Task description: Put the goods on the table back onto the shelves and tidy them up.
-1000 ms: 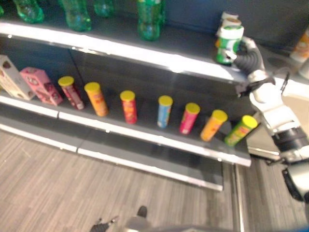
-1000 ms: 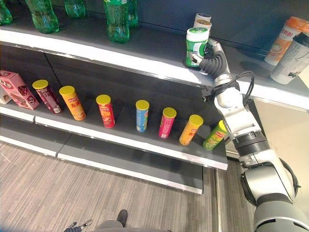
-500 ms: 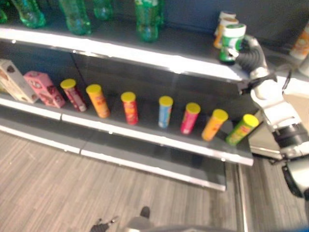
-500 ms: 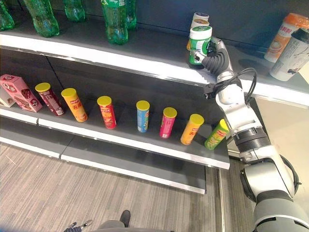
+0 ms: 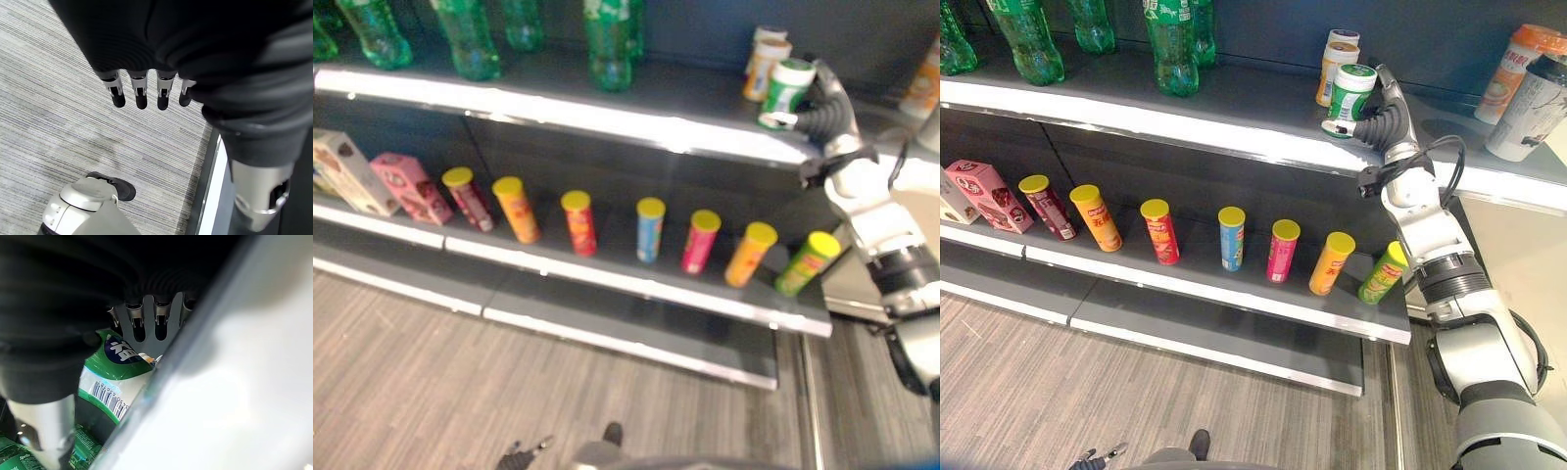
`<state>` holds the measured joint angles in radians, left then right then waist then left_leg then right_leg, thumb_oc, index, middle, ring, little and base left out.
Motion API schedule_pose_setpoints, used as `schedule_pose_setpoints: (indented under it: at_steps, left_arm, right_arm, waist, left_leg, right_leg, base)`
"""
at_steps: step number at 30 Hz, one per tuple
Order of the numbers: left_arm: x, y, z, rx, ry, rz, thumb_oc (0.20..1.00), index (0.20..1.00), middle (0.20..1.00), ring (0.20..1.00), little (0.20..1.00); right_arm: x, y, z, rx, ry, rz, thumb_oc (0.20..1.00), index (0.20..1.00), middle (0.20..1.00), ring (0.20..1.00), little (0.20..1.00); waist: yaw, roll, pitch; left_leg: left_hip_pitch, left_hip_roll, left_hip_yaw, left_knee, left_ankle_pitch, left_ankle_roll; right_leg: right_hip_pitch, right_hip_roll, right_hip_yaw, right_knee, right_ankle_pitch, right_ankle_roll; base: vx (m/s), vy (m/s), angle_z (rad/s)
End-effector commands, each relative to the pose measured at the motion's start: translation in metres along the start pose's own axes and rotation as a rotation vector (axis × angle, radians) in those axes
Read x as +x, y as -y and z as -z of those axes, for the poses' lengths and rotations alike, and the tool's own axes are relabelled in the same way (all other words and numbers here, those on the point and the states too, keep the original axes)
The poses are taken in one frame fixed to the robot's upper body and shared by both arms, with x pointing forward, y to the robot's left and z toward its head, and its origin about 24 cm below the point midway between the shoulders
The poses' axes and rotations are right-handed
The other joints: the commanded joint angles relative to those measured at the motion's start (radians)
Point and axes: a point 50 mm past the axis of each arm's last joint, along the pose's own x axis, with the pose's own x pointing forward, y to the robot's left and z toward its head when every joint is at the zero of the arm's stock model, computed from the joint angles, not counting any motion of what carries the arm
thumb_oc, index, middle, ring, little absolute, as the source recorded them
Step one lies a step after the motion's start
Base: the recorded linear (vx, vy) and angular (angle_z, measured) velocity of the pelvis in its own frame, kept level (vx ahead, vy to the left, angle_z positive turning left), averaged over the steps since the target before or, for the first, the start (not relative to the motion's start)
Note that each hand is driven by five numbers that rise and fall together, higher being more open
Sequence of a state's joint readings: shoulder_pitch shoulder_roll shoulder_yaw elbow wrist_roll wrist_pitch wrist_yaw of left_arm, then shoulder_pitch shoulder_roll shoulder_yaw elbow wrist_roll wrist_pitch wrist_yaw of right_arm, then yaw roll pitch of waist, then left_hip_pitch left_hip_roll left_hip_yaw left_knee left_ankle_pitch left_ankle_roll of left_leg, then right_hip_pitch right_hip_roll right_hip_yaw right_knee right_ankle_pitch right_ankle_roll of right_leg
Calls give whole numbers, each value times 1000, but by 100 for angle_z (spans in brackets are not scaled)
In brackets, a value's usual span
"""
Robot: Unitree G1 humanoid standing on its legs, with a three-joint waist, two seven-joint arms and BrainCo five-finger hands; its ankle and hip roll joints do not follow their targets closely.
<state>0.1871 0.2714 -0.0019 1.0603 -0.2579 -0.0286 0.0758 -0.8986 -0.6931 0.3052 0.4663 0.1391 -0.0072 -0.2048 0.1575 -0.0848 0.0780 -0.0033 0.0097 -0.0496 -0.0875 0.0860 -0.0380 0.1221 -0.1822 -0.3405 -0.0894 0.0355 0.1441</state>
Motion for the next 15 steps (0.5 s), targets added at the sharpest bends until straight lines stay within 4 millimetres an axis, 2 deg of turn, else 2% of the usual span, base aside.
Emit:
schedule_pose_setpoints:
  at_steps: [1,8,15]
  left_arm:
    - [3,-1,-11,51,23,-1,1000,1000,1000,1000,1000]
    - [3,0,-9,37,15,-4,1000,1000,1000,1000,1000]
    - [3,5,-8,11,12,2,1000,1000,1000,1000,1000]
  right_arm:
    - [16,8,-24,18,69,26,1000,1000,1000,1000,1000]
    - [7,4,-32,96,129,15,1000,1000,1000,1000,1000]
    - [-19,10,-43,134,246,50,1000,1000,1000,1000,1000]
  waist:
    - [40,5,-30]
    - [29,1,-29]
    - [17,-3,-23]
  left_leg:
    - [55,33,76,0,-118,-42]
    - [55,32,82,0,-120,-41]
    - [56,32,88,0,-124,-37]
  right_leg:
    - [-28,-56,-25,30,17,37]
    - [-34,-56,-18,30,19,38]
    - [-40,-60,-14,34,20,41]
  base:
    - [0,0,0]
    - [0,0,0]
    - [0,0,0]
